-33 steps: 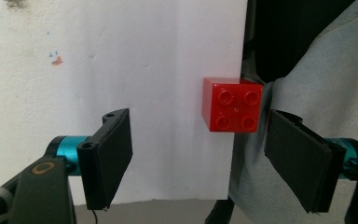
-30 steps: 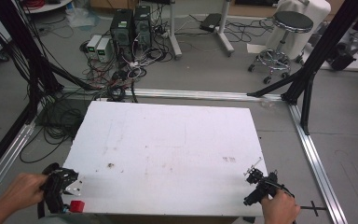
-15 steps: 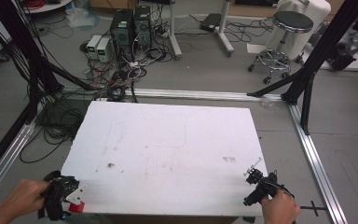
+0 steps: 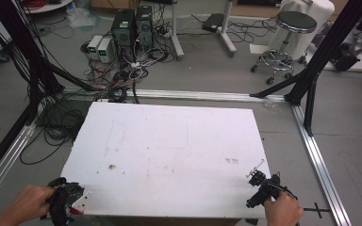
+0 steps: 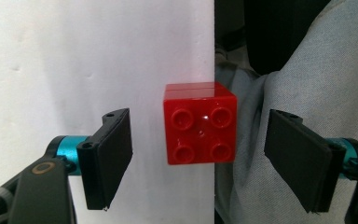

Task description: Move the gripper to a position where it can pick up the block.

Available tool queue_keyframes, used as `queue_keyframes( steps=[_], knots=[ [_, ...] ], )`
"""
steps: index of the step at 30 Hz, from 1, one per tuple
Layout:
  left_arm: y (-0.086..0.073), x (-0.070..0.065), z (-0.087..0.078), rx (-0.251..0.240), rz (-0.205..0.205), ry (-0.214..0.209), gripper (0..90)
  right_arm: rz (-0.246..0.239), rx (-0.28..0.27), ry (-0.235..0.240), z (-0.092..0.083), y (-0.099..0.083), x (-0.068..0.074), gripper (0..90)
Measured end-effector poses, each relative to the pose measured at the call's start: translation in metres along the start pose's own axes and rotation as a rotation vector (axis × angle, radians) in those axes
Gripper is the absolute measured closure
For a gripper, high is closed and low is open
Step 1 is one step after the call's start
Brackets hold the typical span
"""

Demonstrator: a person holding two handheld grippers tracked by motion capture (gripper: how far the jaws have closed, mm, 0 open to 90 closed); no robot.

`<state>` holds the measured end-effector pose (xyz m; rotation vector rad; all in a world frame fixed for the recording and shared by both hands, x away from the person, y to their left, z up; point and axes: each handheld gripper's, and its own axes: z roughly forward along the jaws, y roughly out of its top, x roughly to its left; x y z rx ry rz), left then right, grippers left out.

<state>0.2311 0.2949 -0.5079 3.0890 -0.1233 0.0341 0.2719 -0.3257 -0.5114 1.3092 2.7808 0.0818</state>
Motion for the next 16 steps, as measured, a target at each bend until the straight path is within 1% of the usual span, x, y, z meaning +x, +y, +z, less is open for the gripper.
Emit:
queue_keyframes(
  steps=[1, 2, 6, 11, 12, 13, 16],
  knots=[
    [0.0000, 0.0000, 0.0000, 0.000, 0.000, 0.000, 23.7, 0.001, -0.001, 0.000, 0.0001, -0.0001, 0.0000, 1.2],
    [-0.0002, -0.0002, 0.0033, 0.006, -0.003, -0.013, 23.7, 0.001, -0.004, 0.000, 0.0004, -0.0003, -0.0002, 1.2],
    [0.0000, -0.0006, 0.0075, 0.009, -0.001, -0.018, 23.6, 0.002, 0.001, 0.002, 0.0010, -0.0006, -0.0004, 1.2],
    [0.0017, -0.0005, 0.0083, 0.009, 0.001, -0.020, 23.6, 0.000, 0.000, 0.001, 0.0008, 0.0000, 0.0002, 1.2],
    [0.0020, -0.0001, 0.0082, 0.013, 0.001, -0.027, 23.7, -0.001, -0.001, 0.002, 0.0010, 0.0001, 0.0005, 1.2],
    [0.0019, 0.0000, 0.0082, 0.013, 0.004, -0.021, 23.7, 0.000, 0.000, 0.002, 0.0010, 0.0001, 0.0006, 1.2],
    [0.0018, 0.0000, 0.0079, 0.011, 0.001, -0.023, 23.7, -0.001, -0.003, 0.000, 0.0005, -0.0002, 0.0003, 1.2]
  ],
)
